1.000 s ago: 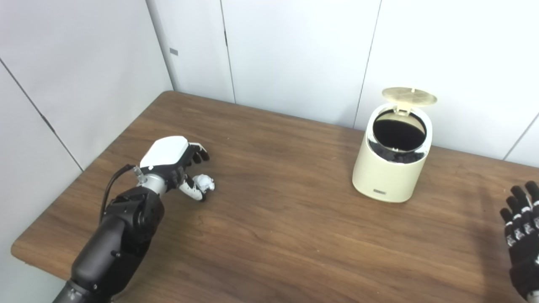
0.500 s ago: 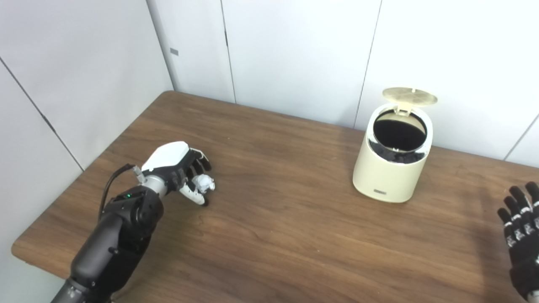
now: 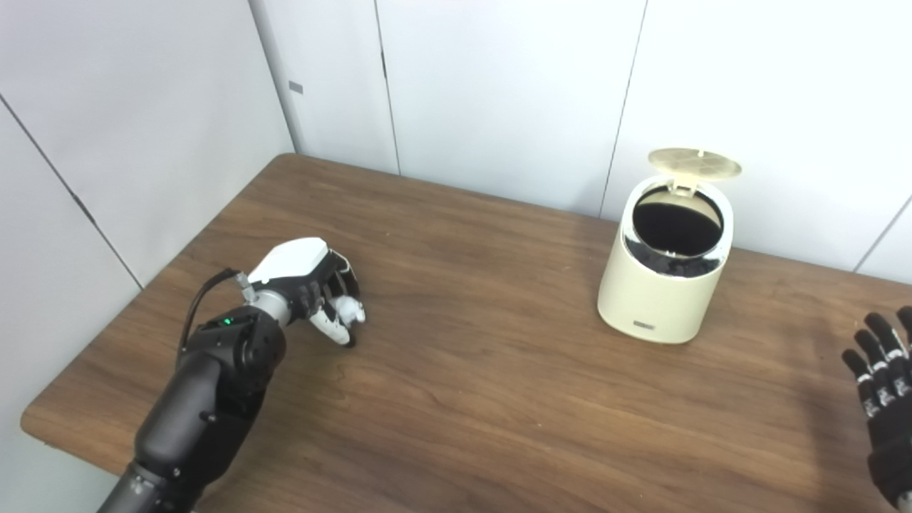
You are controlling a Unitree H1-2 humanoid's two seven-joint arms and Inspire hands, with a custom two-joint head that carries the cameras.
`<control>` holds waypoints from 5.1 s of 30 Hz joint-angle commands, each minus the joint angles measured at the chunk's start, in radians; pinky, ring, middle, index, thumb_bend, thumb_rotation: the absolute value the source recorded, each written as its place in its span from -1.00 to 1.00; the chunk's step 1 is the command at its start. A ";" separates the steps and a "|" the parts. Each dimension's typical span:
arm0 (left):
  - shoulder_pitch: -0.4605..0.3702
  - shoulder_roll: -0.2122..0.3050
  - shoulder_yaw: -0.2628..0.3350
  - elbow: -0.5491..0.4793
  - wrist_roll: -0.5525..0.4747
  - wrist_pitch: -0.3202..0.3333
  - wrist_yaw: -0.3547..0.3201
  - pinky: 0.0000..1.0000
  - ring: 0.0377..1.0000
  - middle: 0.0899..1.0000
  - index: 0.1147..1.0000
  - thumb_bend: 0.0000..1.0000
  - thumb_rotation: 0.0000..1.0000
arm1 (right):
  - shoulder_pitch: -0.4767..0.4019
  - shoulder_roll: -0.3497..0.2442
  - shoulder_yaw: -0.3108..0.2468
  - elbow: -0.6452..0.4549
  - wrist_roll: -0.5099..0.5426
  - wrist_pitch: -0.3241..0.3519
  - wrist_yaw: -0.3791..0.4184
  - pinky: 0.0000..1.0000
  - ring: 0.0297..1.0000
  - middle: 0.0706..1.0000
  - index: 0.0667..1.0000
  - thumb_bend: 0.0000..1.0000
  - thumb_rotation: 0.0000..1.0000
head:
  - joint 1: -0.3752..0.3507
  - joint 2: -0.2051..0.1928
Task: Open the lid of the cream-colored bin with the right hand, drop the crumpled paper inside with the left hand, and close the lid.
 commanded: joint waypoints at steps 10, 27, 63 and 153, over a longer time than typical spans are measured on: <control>-0.046 0.031 -0.001 0.001 0.048 0.004 0.030 -0.12 -0.11 -0.04 -0.23 0.00 -1.00 | -0.026 -0.005 -0.011 -0.024 0.029 -0.021 0.013 0.82 0.87 0.83 0.93 0.27 1.00 | 0.000 0.010; -0.062 0.031 -0.012 -0.140 -0.021 -0.007 0.027 -0.19 -0.23 -0.10 -0.18 0.00 -1.00 | -0.025 -0.005 -0.013 0.035 0.053 -0.069 0.041 0.98 0.93 0.89 0.94 0.26 1.00 | -0.079 0.011; -0.402 -0.127 -0.210 -0.146 -0.032 -0.082 0.021 -0.29 -0.22 -0.18 -0.17 -0.05 -1.00 | -0.027 0.042 -0.008 0.241 0.052 -0.282 0.102 1.00 0.98 0.93 0.94 0.21 0.93 | -0.406 -0.030; -0.648 -0.456 -0.451 0.480 0.002 -0.408 0.678 -0.34 -0.17 -0.09 -0.05 -0.05 -1.00 | -0.003 0.048 0.012 0.240 0.041 -0.279 0.108 0.95 0.93 0.77 0.93 0.16 0.91 | -0.434 -0.051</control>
